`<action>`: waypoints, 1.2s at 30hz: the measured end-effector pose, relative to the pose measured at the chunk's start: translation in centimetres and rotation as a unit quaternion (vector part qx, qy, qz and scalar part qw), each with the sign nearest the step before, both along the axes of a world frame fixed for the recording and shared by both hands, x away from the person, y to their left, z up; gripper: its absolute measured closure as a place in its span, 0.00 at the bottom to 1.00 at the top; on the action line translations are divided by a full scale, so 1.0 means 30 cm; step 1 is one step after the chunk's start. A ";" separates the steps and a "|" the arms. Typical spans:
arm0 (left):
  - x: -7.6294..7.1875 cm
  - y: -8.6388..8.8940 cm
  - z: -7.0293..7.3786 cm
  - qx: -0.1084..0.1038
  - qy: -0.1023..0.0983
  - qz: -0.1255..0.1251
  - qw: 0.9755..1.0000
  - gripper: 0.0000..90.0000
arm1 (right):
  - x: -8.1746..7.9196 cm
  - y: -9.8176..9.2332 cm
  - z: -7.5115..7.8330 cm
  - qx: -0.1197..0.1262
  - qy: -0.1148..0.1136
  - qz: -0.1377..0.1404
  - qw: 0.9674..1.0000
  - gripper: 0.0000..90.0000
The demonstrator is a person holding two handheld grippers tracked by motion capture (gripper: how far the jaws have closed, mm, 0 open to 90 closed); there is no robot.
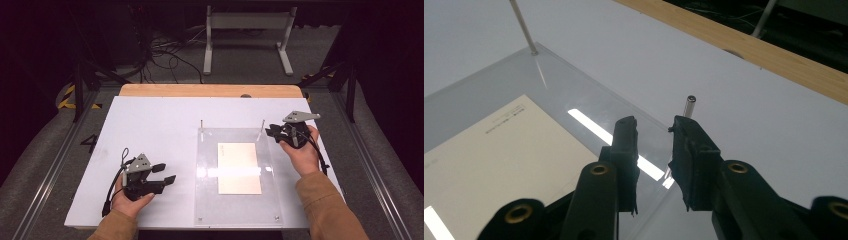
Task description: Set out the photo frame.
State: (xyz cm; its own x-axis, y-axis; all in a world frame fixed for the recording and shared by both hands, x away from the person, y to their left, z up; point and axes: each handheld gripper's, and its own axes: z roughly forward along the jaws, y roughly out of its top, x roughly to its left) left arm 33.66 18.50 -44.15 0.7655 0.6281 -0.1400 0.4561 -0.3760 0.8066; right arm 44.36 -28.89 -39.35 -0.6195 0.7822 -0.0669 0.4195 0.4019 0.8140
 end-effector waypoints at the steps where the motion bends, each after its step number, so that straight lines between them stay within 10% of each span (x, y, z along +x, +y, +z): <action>1: -0.004 0.004 0.000 0.001 -0.001 0.003 1.000 0.44 | 0.011 0.005 -0.003 -0.002 0.001 -0.002 1.000 0.81; 16: -0.043 0.054 -0.013 -0.002 0.004 0.022 1.000 0.43 | 0.143 0.018 -0.074 -0.006 0.007 -0.038 0.999 0.81; 36: -0.043 0.016 -0.016 0.000 0.001 0.001 1.000 0.44 | 0.151 0.028 -0.103 0.033 -0.007 -0.059 0.998 0.95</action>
